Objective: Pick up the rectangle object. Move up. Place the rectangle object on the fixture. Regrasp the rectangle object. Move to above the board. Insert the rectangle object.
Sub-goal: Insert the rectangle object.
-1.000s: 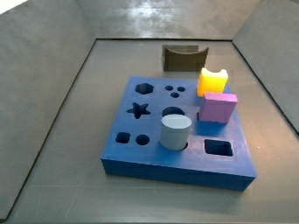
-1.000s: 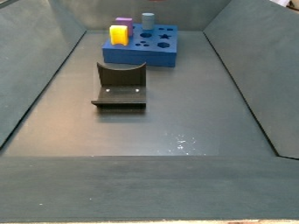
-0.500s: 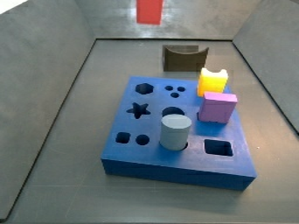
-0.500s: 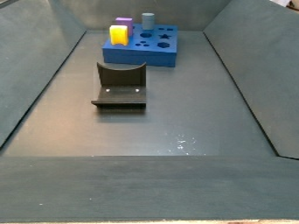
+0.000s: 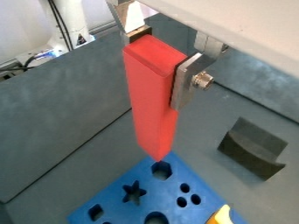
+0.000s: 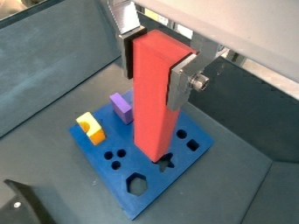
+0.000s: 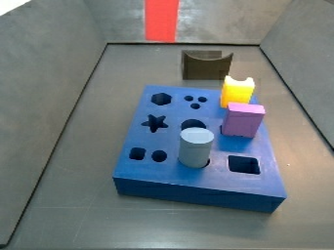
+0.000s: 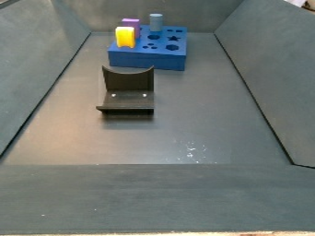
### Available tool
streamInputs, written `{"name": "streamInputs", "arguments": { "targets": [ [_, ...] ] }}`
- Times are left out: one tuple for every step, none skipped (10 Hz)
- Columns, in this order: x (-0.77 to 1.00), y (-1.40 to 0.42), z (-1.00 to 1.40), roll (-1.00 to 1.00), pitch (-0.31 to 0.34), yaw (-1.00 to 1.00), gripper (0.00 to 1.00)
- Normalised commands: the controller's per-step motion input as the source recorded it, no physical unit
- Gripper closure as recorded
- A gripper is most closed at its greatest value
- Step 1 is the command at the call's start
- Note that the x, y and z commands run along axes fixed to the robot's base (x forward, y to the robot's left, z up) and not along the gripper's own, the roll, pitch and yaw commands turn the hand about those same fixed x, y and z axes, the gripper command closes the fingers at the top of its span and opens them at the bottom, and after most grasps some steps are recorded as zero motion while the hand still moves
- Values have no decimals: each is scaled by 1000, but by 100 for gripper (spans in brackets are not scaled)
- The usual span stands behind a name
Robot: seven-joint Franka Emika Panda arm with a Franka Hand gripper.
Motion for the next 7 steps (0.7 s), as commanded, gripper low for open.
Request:
{"name": "streamInputs", "arguments": {
  "targets": [
    [0, -11, -26, 0, 0, 0, 100],
    [97, 0, 0, 0, 0, 0, 100],
    [294, -63, 0, 57, 83, 0, 100],
    [971, 40, 0, 0, 20, -203, 100],
    [900, 9, 0, 7, 97, -169, 100],
    [751, -43, 0, 24, 106, -157, 100],
    [697, -620, -189, 133, 63, 0, 100]
  ]
}}
